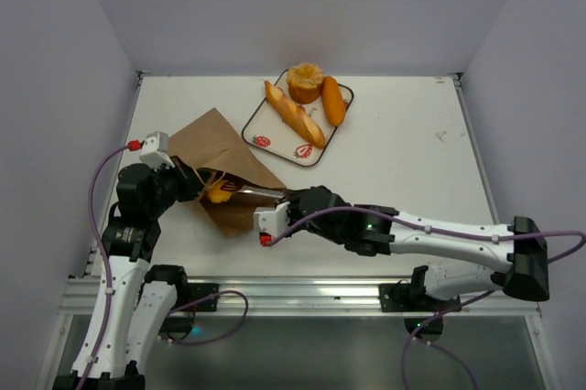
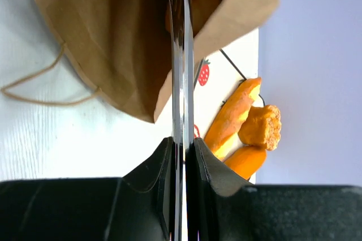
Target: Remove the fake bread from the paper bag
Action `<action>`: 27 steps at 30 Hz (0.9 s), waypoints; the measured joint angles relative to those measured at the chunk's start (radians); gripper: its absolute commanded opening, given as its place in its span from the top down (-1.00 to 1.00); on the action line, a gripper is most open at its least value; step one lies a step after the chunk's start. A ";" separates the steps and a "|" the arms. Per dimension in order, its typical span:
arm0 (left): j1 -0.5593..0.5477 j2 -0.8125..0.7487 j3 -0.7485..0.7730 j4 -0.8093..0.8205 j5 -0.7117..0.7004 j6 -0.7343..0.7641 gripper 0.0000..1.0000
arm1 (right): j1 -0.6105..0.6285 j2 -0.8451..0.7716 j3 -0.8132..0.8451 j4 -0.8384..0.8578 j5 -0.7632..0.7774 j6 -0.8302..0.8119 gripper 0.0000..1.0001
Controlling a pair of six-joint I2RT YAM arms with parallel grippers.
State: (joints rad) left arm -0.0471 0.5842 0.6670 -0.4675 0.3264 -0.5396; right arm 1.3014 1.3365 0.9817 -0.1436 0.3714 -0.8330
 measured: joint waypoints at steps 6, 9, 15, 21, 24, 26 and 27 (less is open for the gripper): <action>0.000 0.016 0.000 0.037 -0.010 -0.001 1.00 | -0.058 -0.231 -0.051 -0.167 -0.168 -0.001 1.00; 0.000 0.033 0.000 0.052 -0.016 -0.001 1.00 | -0.086 -0.286 -0.080 -0.250 -0.239 0.001 1.00; 0.000 0.059 0.001 0.065 -0.055 0.000 1.00 | -0.186 -0.398 -0.126 -0.376 -0.340 0.013 1.00; 0.000 0.089 0.002 0.107 -0.100 0.000 1.00 | -0.285 -0.494 -0.128 -0.441 -0.383 0.033 1.00; 0.000 0.104 0.004 0.122 -0.127 0.002 1.00 | -0.319 -0.524 -0.128 -0.458 -0.390 0.043 1.00; 0.000 0.111 0.004 0.130 -0.154 0.008 1.00 | -0.343 -0.546 -0.128 -0.474 -0.391 0.050 1.00; 0.000 0.114 0.005 0.134 -0.171 0.011 0.99 | -0.356 -0.557 -0.128 -0.481 -0.391 0.053 1.00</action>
State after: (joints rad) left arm -0.0471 0.6983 0.6716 -0.3336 0.1555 -0.5289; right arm 0.9455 0.7795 0.8539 -0.6247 -0.0193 -0.7795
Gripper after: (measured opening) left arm 0.014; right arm 0.205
